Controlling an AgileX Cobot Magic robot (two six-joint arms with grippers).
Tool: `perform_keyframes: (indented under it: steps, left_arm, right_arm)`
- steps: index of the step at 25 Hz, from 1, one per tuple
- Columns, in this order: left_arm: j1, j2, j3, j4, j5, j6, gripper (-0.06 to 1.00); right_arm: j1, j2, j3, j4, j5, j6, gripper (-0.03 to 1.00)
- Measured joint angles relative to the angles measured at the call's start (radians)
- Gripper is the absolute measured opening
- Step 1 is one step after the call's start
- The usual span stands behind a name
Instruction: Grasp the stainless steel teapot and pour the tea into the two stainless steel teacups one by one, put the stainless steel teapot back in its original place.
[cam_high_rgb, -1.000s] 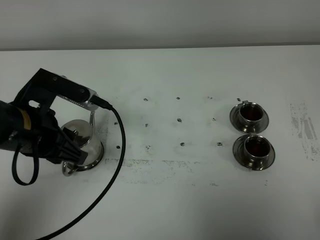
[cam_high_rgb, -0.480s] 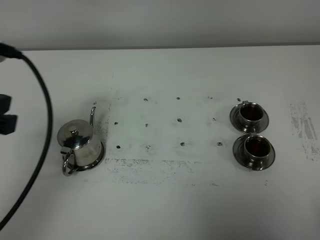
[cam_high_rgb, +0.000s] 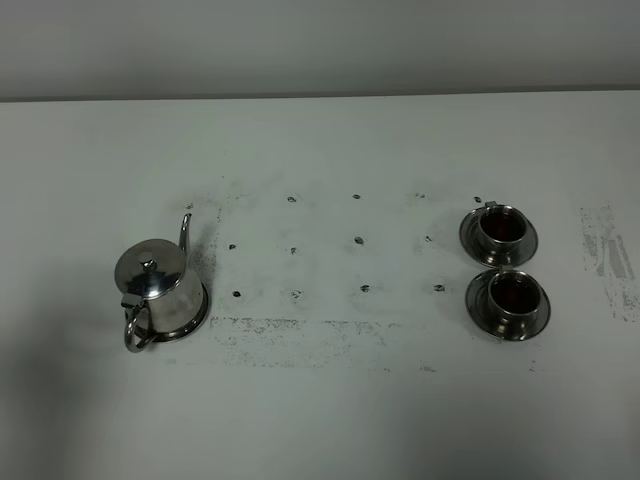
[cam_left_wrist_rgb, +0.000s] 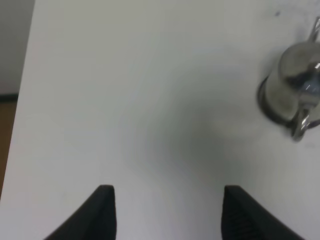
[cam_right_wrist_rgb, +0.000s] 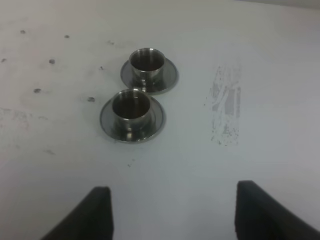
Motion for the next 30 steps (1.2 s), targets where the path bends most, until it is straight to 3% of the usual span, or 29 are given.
perform_keyframes:
  steps: [10,17,30]
  left_arm:
    - [0.148,-0.267,0.183,-0.079,0.055,-0.001,0.46]
    - [0.154,-0.343,0.226,-0.149,-0.007,0.028,0.46]
    - [0.154,-0.538,0.227,-0.154,-0.018,0.053,0.46]
  right_arm:
    - [0.000,0.000,0.000,0.000,0.000,0.000,0.51]
    - [0.000,0.000,0.000,0.000,0.000,0.000,0.51]
    - [0.000,0.000,0.000,0.000,0.000,0.000,0.51]
